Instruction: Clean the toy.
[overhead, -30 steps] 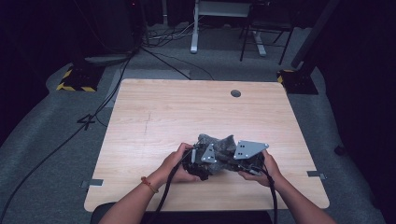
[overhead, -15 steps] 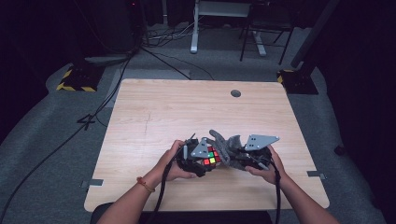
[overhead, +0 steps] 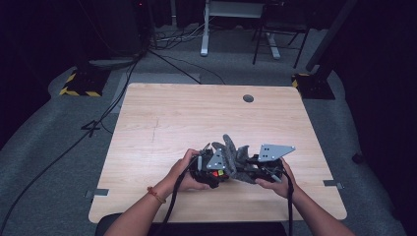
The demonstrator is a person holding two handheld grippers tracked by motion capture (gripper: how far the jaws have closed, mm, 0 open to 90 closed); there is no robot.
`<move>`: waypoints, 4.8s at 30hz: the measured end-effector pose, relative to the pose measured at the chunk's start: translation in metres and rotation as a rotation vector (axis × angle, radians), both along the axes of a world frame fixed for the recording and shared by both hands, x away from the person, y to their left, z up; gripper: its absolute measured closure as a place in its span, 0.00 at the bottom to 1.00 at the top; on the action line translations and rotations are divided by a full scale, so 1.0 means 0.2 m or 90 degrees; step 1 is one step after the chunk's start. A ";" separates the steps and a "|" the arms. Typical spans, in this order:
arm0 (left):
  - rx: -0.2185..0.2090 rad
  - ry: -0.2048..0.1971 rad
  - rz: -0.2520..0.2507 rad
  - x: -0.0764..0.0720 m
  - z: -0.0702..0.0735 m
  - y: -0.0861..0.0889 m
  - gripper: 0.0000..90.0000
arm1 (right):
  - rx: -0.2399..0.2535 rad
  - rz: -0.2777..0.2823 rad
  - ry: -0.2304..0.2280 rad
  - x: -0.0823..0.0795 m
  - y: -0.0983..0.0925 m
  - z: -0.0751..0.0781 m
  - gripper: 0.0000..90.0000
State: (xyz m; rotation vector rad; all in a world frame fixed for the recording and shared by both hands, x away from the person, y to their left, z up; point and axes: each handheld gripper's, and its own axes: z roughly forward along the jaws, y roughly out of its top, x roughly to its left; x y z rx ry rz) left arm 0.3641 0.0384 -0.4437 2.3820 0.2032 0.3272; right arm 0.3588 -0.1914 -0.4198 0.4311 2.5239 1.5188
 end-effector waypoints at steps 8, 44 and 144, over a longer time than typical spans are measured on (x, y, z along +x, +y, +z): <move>0.019 -0.001 0.001 0.01 -0.02 -0.03 0.37 | -0.028 -0.002 -0.020 -0.02 0.05 0.00 0.86; 0.001 -0.004 -0.009 -0.02 0.03 0.00 0.37 | -0.038 -0.027 -0.044 -0.01 0.03 0.00 0.86; -0.058 -0.021 -0.004 -0.02 0.07 0.04 0.37 | -0.081 -0.050 0.024 0.07 0.00 -0.11 0.85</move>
